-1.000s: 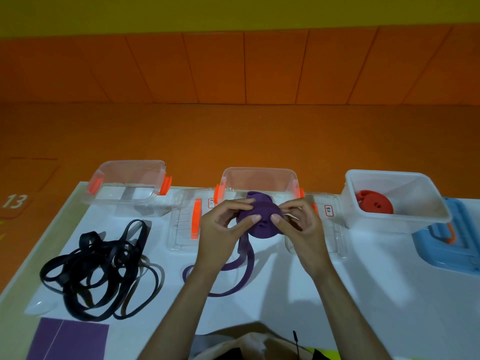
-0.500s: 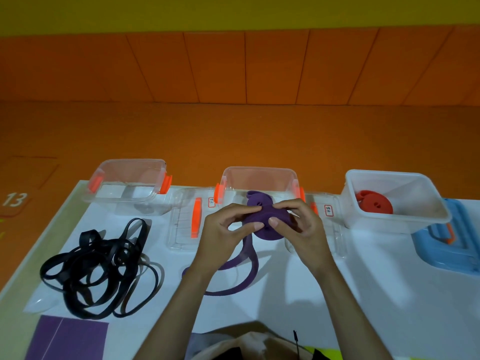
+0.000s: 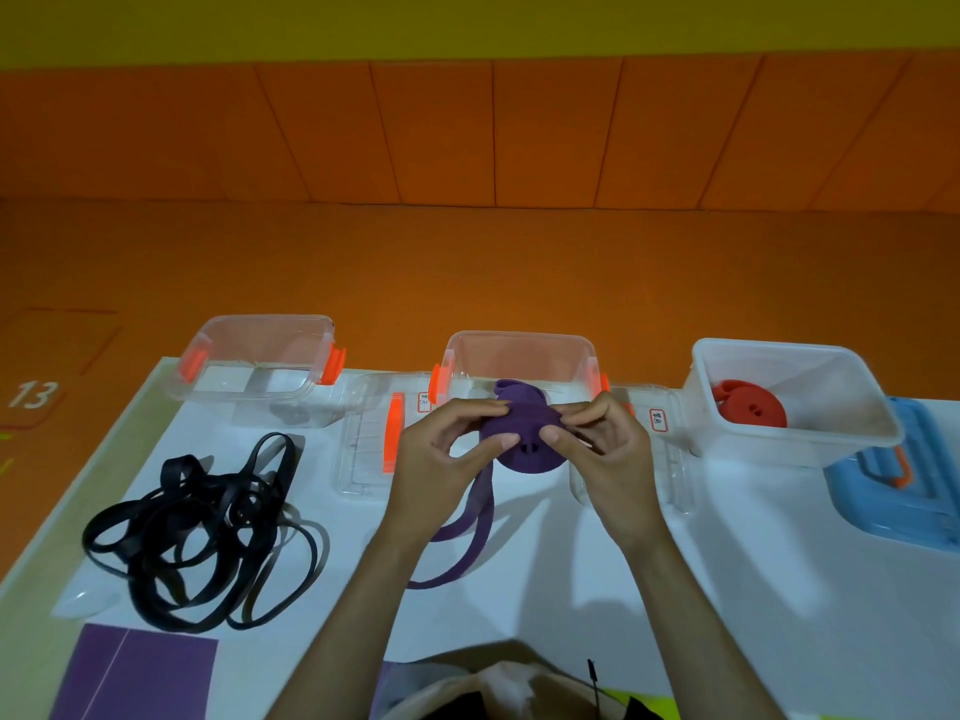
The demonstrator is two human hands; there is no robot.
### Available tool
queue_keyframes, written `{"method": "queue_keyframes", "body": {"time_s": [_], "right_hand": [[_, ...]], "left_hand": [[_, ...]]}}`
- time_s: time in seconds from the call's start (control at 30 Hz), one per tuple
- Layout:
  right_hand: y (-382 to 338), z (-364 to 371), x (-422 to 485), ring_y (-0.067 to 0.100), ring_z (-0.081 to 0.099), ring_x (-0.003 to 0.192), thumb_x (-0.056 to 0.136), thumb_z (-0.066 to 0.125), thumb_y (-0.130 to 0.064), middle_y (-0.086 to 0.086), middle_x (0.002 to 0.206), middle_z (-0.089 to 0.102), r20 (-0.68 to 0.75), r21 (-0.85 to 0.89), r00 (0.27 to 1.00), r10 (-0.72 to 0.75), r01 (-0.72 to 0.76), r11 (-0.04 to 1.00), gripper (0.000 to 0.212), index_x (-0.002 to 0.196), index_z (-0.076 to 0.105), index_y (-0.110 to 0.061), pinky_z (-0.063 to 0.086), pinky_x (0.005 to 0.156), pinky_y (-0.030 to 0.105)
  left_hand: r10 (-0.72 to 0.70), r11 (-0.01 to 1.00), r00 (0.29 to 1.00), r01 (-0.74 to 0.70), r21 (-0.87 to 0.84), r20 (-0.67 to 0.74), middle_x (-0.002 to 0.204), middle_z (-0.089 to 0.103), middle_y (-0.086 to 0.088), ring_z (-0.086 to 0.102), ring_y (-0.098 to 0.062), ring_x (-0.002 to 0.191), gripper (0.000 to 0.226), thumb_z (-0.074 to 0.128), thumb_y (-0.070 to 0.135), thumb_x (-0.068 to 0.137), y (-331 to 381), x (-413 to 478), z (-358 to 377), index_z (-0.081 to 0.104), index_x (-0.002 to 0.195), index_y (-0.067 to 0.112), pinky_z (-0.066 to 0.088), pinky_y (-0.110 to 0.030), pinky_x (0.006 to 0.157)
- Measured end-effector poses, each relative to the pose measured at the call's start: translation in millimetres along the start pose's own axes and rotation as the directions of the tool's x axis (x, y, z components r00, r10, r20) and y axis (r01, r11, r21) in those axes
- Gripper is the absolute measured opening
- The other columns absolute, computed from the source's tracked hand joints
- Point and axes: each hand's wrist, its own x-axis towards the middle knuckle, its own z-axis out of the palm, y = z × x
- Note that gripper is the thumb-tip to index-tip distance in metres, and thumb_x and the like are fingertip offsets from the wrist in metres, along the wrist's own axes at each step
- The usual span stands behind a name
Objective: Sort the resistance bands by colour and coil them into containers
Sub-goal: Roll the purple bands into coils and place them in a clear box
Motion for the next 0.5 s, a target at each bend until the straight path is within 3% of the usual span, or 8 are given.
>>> {"method": "queue_keyframes", "body": {"time_s": [0.13, 0.27, 0.37, 0.5], "right_hand": [[-1.7, -2.1, 3.4, 0.020, 0.075, 0.108, 0.086, 0.086, -0.016, -0.003, 0.109, 0.078, 0.028, -0.015, 0.999, -0.024, 0.025, 1.000, 0.025, 0.102, 0.075, -0.032, 0.061, 0.086, 0.027], [2.6, 0.7, -0.6, 0.027, 0.074, 0.113, 0.082, 0.088, -0.022, 0.007, 0.115, 0.077, 0.057, 0.013, 0.998, 0.020, -0.021, 1.000, 0.022, 0.091, 0.069, -0.031, 0.063, 0.091, 0.040], [1.1, 1.5, 0.4, 0.025, 0.076, 0.102, 0.076, 0.091, -0.024, 0.005, 0.102, 0.077, 0.001, -0.014, 1.000, 0.005, -0.005, 1.000, 0.026, 0.083, 0.067, -0.031, 0.062, 0.083, 0.031], [1.1, 3.2, 1.0, 0.017, 0.075, 0.102, 0.083, 0.087, -0.008, -0.005, 0.105, 0.077, -0.001, 0.010, 0.999, -0.052, 0.052, 0.999, 0.031, 0.098, 0.072, -0.030, 0.059, 0.084, 0.022]], "left_hand": [[-0.031, 0.999, 0.997, 0.029, 0.035, 0.071, 0.115, 0.077, 0.005, 0.072, -0.024, 0.116, 0.036, 0.087, 0.018, 0.082, 2.3, 3.4, -10.0, 0.080, 0.113, 0.035, 0.060, -0.033, 0.099], [0.037, 0.992, 0.994, -0.049, 0.119, 0.102, 0.114, 0.077, 0.014, 0.072, -0.017, 0.114, 0.033, 0.085, 0.024, 0.086, 10.2, 8.1, -14.0, 0.080, 0.113, 0.041, 0.060, -0.028, 0.096], [0.065, 0.988, 0.996, -0.073, 0.137, 0.063, 0.119, 0.077, 0.012, 0.071, -0.021, 0.119, 0.030, 0.085, 0.022, 0.088, 5.0, 4.7, -7.7, 0.080, 0.115, 0.032, 0.060, -0.040, 0.100], [-0.035, 0.998, 0.997, 0.031, 0.063, 0.062, 0.121, 0.074, 0.009, 0.069, -0.025, 0.121, 0.041, 0.084, 0.014, 0.088, -0.2, -1.0, -6.9, 0.078, 0.121, 0.038, 0.060, -0.041, 0.100]]}}
